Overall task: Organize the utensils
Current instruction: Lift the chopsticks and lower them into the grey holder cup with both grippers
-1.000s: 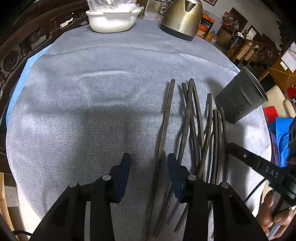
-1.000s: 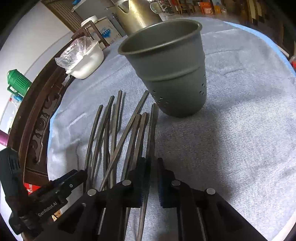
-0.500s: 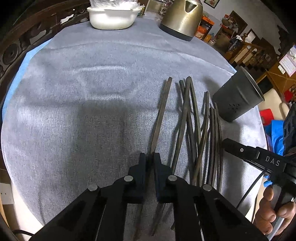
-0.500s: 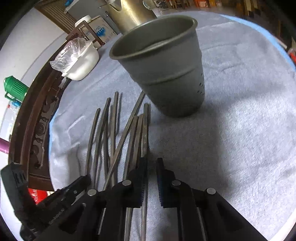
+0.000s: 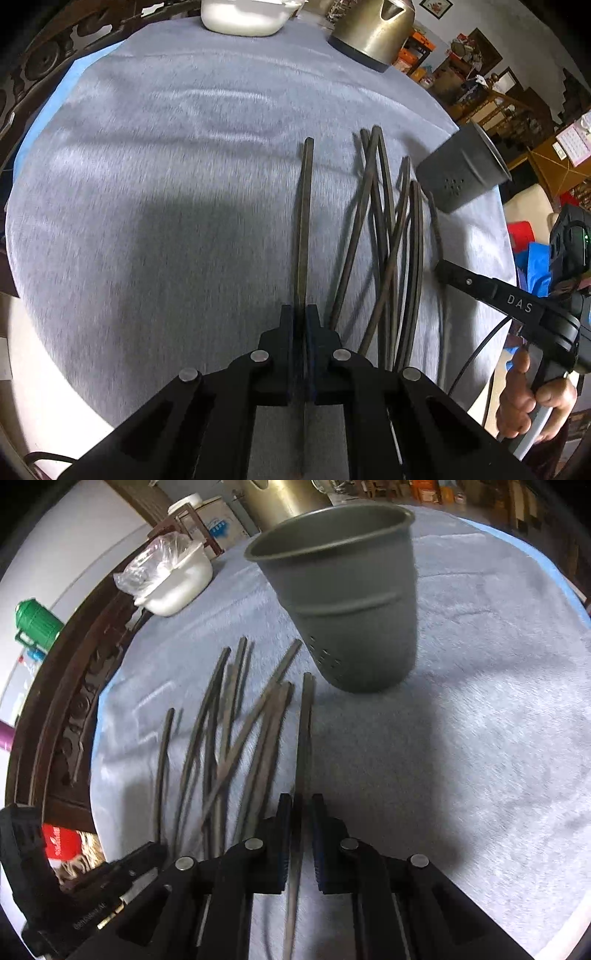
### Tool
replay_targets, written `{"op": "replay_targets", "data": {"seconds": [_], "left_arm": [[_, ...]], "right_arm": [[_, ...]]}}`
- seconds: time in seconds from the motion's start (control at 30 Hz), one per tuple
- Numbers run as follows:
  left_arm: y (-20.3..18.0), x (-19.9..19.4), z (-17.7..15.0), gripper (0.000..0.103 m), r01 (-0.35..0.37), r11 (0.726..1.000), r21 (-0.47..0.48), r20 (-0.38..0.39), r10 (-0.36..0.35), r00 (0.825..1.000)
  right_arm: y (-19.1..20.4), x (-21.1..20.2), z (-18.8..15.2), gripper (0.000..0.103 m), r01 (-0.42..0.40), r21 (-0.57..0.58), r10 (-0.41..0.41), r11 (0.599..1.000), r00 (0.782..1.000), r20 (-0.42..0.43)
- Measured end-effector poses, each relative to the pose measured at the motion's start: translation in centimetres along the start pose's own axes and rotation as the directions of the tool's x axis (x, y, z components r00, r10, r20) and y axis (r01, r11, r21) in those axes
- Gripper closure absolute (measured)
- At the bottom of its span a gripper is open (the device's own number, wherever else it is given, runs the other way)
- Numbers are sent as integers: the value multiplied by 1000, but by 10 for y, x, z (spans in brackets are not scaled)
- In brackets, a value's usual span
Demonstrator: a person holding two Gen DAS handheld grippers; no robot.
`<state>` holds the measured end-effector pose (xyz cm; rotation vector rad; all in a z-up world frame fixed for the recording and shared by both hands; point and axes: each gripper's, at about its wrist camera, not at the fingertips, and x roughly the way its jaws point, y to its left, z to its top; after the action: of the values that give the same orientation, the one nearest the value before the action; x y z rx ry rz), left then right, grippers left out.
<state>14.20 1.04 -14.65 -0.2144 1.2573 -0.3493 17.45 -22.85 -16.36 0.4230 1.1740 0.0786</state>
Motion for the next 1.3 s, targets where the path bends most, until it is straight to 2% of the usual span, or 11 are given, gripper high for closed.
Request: {"op": "replay_targets", "data": {"seconds": [0.17,0.23,0.27,0.3,0.57,0.67,0.83,0.97,1.07,1.17,1.3], "left_arm": [[2,1,9,95,-16,1000,5,-31,16,999],[2,3,22,87,-25,1000,-1,-26,25,999],[2,4,31,75,-28,1000,-1,-18,28,999],[3,5,37,71,-37,999,-5,-14,36,999],[-3,22,73,74,-74,997,-10,-6,74,997],[-9,28,83,95,-92,996,-5,-5,92,996],[-12,29,91,96,-85,996,-3,18,86,996],[-28,3,93,96,-62,998,24,111,59,992],[-38,-34,93,97,-39,998,55,217,26,976],[-43,-72,93,97,-12,997,79,321,-13,947],[-66,-107,95,97,15,993,116,424,-63,903]], "right_arm": [[-9,-6,-2,93,15,-33,-16,999,999,-48],[-12,-7,7,91,8,-6,-8,1000,999,-48],[-12,-7,10,91,9,0,-9,1000,999,-47],[-12,-6,16,90,13,8,-12,1000,999,-43],[-11,9,40,89,52,38,-52,998,999,-5],[-10,10,41,96,68,14,-68,998,998,6],[-9,-7,40,97,20,-22,-19,1000,999,41],[-2,-38,39,97,-41,-87,51,995,992,116],[4,-67,38,97,-79,-136,105,988,975,194],[7,-96,35,97,-111,-171,154,979,951,270],[13,-134,30,97,-135,-217,213,967,894,393]]}}
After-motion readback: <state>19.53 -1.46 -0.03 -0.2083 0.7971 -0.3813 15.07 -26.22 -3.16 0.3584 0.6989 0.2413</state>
